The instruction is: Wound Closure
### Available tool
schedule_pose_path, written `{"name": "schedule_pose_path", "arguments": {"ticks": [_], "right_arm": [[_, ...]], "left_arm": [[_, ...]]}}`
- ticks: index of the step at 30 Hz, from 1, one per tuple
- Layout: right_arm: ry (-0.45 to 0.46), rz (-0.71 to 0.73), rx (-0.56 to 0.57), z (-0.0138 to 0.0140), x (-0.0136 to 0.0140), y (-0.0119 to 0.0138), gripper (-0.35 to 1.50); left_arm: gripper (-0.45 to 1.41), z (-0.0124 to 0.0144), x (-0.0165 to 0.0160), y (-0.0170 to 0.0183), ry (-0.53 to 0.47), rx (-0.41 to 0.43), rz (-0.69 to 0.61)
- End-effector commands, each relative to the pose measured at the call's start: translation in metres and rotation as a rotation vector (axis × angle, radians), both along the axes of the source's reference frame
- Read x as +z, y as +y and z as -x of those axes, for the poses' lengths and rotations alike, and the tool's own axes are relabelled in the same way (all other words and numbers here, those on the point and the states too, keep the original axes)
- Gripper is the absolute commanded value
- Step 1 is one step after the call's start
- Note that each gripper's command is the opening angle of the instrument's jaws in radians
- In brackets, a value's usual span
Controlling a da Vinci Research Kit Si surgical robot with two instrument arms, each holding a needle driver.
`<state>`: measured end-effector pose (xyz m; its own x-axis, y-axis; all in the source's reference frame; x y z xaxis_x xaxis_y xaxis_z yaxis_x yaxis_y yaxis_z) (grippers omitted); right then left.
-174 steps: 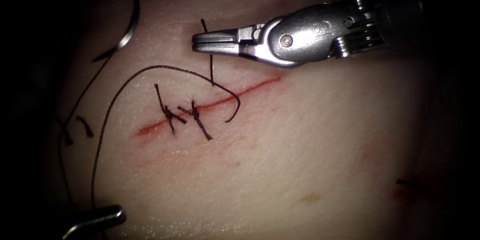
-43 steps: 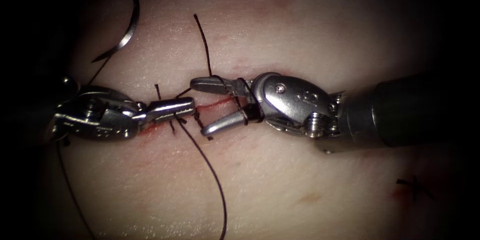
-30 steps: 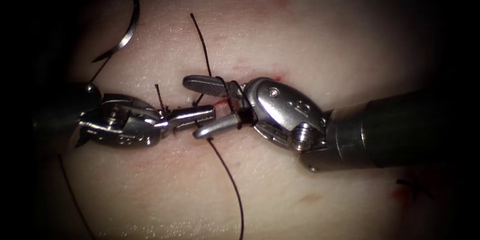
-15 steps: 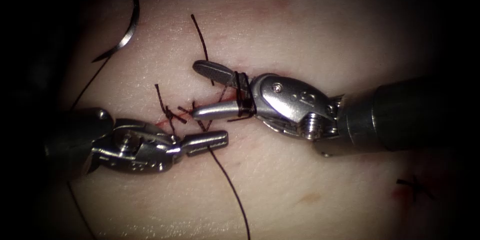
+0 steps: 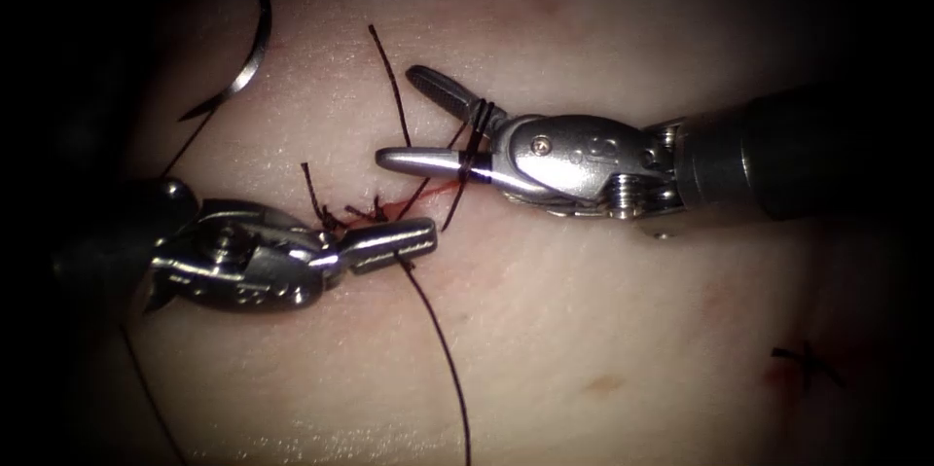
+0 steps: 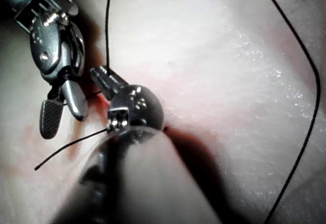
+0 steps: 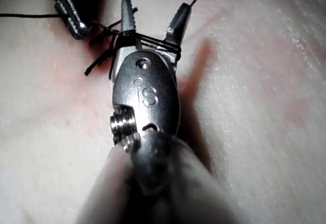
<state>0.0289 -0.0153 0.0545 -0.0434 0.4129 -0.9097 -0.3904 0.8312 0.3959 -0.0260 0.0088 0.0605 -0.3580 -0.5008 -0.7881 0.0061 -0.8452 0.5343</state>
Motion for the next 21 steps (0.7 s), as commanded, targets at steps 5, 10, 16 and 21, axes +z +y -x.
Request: {"name": "schedule_pose_path", "arguments": {"ticks": [5, 10, 16, 21], "right_arm": [[-0.064, -0.015, 0.028, -0.0020, 0.0012, 0.0005, 1.15], [-0.102, -0.058, 0.051, -0.0029, 0.0020, 0.0012, 1.22], [-0.136, -0.069, 0.054, -0.0039, 0.0022, 0.0011, 1.22], [-0.143, -0.082, 0.063, -0.0039, 0.0020, 0.0009, 1.03]], "left_arm": [[-0.45, 0.0003, 0.0005, 0.0008, 0.002, -0.003, -0.005], [-0.45, 0.0000, 0.0006, 0.0014, 0.001, -0.004, -0.008], [-0.45, -0.0001, 0.0007, 0.0016, 0.003, -0.005, -0.008], [-0.45, -0.0001, 0.0007, 0.0016, 0.003, -0.005, -0.008]]}}
